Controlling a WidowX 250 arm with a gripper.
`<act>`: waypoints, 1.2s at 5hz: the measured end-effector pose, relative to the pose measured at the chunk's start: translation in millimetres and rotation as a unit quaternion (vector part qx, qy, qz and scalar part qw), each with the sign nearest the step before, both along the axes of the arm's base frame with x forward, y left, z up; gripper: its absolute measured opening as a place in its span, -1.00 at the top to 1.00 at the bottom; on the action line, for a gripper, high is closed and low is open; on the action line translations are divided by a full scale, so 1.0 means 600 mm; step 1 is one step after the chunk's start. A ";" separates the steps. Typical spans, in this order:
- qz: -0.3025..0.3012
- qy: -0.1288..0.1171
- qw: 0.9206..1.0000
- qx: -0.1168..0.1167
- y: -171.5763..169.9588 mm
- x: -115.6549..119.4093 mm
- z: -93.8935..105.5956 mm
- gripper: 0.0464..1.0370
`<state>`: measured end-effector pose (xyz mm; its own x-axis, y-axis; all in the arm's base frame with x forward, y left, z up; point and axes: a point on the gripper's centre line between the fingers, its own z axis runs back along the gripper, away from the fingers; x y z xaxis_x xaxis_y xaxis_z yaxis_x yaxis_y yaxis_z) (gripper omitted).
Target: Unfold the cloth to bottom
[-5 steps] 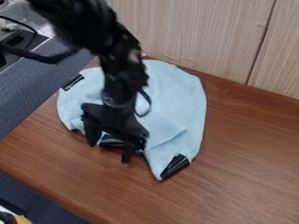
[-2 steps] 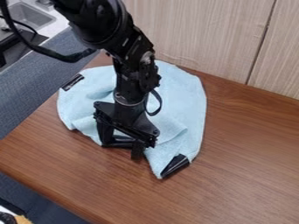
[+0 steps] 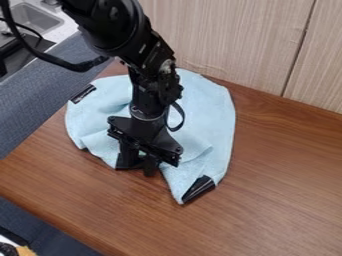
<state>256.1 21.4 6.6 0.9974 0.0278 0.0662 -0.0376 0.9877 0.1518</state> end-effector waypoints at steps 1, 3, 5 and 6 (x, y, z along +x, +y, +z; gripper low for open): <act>0.004 0.005 1.000 -0.007 0.004 -0.003 -0.001 0.72; 0.019 0.003 0.999 -0.037 0.009 -0.008 0.028 0.97; 0.010 -0.023 0.998 -0.061 0.016 -0.015 0.083 0.98; -0.013 -0.017 0.998 -0.058 0.026 -0.049 0.099 0.98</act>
<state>226.9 36.9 66.0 0.9952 0.0111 0.0974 -0.0147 0.9993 0.0354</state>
